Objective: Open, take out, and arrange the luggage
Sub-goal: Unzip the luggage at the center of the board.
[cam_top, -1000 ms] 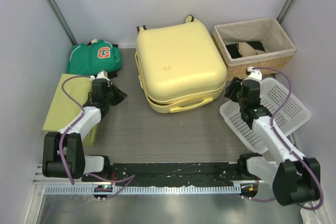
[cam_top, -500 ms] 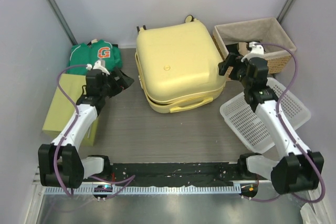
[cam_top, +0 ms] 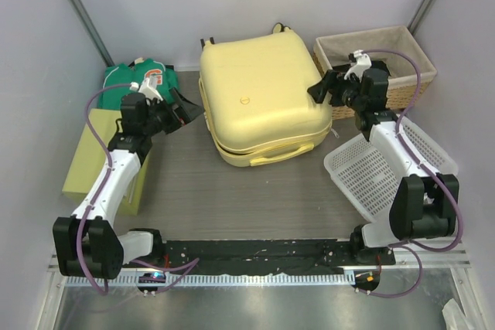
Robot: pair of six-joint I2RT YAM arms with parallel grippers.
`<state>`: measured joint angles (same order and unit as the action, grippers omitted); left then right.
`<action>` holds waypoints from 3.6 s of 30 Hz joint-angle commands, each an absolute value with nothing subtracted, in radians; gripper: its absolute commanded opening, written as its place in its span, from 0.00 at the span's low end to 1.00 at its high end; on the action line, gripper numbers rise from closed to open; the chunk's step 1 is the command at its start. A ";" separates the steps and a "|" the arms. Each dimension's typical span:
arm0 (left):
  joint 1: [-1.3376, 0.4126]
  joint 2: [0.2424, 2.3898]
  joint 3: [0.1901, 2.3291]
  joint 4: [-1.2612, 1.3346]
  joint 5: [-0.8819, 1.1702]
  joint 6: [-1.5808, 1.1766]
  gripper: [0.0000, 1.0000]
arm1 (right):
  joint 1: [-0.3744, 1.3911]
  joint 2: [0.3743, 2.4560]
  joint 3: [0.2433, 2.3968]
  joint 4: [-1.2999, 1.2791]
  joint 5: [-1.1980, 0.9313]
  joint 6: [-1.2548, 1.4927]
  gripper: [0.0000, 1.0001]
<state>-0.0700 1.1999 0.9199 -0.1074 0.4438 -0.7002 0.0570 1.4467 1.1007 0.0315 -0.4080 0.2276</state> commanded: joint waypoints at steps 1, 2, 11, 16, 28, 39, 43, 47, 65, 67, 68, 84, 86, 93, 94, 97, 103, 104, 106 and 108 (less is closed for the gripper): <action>-0.072 1.206 0.946 -0.117 0.495 -0.701 1.00 | 0.127 1.414 0.936 0.144 -0.600 0.400 0.88; -0.072 1.207 0.948 -0.123 0.497 -0.696 1.00 | 0.165 1.408 0.913 0.143 -0.592 0.420 0.87; -0.072 1.192 1.000 -0.245 0.410 -0.618 1.00 | 0.416 1.301 0.750 0.161 -0.379 0.561 0.83; -0.074 1.183 1.061 -0.327 0.351 -0.554 1.00 | 0.485 1.237 0.721 0.187 -0.339 0.595 0.83; -0.072 1.261 1.295 -0.502 0.308 -0.382 1.00 | 0.494 0.993 0.594 0.077 -0.204 0.353 0.69; -0.069 1.233 1.289 -0.468 0.295 -0.364 1.00 | 0.560 1.081 0.492 0.166 -0.173 0.264 0.68; -0.069 1.220 1.235 -0.457 0.284 -0.353 1.00 | 0.563 1.123 0.506 0.215 -0.158 0.224 0.68; -0.069 1.229 1.230 -0.468 0.290 -0.347 1.00 | 0.563 1.169 0.544 0.219 -0.178 0.170 0.68; -0.071 1.187 1.221 -0.476 0.276 -0.333 1.00 | 0.561 1.247 0.591 0.325 -0.261 0.204 0.25; -0.071 1.189 1.221 -0.476 0.276 -0.333 1.00 | 0.561 1.233 0.584 0.318 -0.229 0.209 0.08; -0.071 1.190 1.220 -0.474 0.275 -0.334 1.00 | 0.561 1.227 0.583 0.308 -0.212 0.207 0.03; -0.071 1.216 1.216 -0.476 0.270 -0.333 1.00 | 0.561 1.226 0.607 0.114 0.409 0.201 0.01; -0.071 1.221 1.216 -0.480 0.268 -0.334 1.00 | 0.561 1.218 0.598 0.118 0.469 0.199 0.01; -0.071 1.201 1.174 -0.459 0.298 -0.385 1.00 | 0.561 1.242 0.594 0.167 0.459 0.192 0.01; -0.069 1.189 1.117 -0.443 0.279 -0.403 1.00 | 0.561 1.243 0.592 0.170 0.453 0.193 0.01; -0.071 1.146 1.014 -0.397 0.226 -0.494 1.00 | 0.561 1.244 0.588 0.186 0.428 0.204 0.01; -0.042 1.129 0.935 -0.368 0.160 -0.604 0.98 | 0.561 1.236 0.572 0.206 0.400 0.218 0.01; -0.037 1.120 0.910 -0.323 0.163 -0.627 0.96 | 0.561 1.235 0.566 0.206 0.400 0.218 0.01; -0.031 1.106 0.838 -0.260 0.170 -0.682 0.91 | 0.561 1.232 0.561 0.212 0.397 0.222 0.01; -0.029 1.124 0.818 -0.206 0.198 -0.706 0.85 | 0.560 1.232 0.558 0.213 0.396 0.221 0.01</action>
